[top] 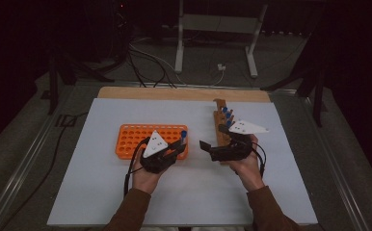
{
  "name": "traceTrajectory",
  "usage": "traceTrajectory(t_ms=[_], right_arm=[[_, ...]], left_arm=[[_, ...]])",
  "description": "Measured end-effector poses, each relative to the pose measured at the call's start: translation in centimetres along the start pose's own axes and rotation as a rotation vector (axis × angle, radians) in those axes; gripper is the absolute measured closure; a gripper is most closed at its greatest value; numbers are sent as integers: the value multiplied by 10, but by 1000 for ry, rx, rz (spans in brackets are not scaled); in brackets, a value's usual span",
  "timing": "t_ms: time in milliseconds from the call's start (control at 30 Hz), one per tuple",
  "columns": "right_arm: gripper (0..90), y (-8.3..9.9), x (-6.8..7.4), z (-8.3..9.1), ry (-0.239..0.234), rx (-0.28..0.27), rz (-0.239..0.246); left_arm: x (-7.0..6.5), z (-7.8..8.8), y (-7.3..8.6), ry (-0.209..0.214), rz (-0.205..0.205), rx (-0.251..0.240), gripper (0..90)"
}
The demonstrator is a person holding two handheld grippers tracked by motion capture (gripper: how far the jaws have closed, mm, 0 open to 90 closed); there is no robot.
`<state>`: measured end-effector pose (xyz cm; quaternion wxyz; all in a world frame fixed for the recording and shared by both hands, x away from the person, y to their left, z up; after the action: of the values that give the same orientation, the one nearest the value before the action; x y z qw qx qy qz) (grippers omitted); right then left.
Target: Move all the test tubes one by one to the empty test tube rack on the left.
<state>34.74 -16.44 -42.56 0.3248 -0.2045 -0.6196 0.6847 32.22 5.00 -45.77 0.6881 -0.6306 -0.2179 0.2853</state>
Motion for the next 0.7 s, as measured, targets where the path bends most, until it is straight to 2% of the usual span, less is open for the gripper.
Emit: traceTrajectory(t_ms=[100, 267, 400, 700], right_arm=[[0, 1, -7, 3, 20, -3, 7], [0, 3, -16, 11, 68, -19, 12], [0, 6, -22, 17, 88, -18, 11], [0, 7, -33, 27, 128, -26, 15]], left_arm=[[3, 2, -1, -12, 7, -5, 780], [10, 6, 0, -32, 13, -12, 780], [15, 8, 1, -59, 11, -14, 780], [23, -1, 8, -100, 5, -14, 780]])
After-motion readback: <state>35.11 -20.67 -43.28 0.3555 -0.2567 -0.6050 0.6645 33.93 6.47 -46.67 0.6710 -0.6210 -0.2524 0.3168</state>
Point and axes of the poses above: each handheld gripper's, and its own axes: z roughly backward along the jaws, y roughly out of its underside, x roughly to its left, the point moved 4 cm from there along -z, roughly forward along the jaws, and after that the axes turned 14 degrees about -x, right-handed, at the moved point
